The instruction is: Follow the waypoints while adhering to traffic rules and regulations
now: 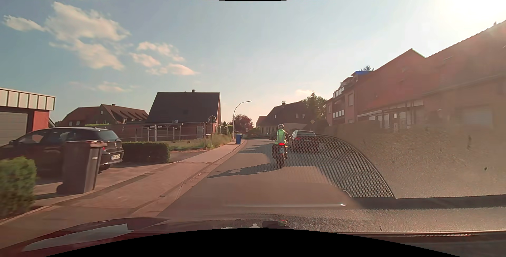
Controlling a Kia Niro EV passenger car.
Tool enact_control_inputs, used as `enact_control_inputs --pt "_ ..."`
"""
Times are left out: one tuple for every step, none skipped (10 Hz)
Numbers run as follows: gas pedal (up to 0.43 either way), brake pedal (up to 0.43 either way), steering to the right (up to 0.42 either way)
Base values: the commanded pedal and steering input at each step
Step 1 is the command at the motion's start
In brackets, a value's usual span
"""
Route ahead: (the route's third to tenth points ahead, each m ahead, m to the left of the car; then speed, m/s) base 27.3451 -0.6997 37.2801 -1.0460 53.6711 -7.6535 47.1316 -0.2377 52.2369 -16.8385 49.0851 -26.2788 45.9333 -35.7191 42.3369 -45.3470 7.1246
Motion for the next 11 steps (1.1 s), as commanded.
enact_control_inputs --pt "0.157 0.000 0.005" --pt "0.150 0.000 0.007" --pt "0.150 0.000 0.011" --pt "0.138 0.000 0.013" --pt "0.138 0.000 0.015" --pt "0.138 0.000 0.016" --pt "0.130 0.000 0.016" --pt "0.098 0.000 0.016" --pt "0.087 0.000 0.016" --pt "0.087 0.000 0.016" --pt "0.087 0.000 0.016"
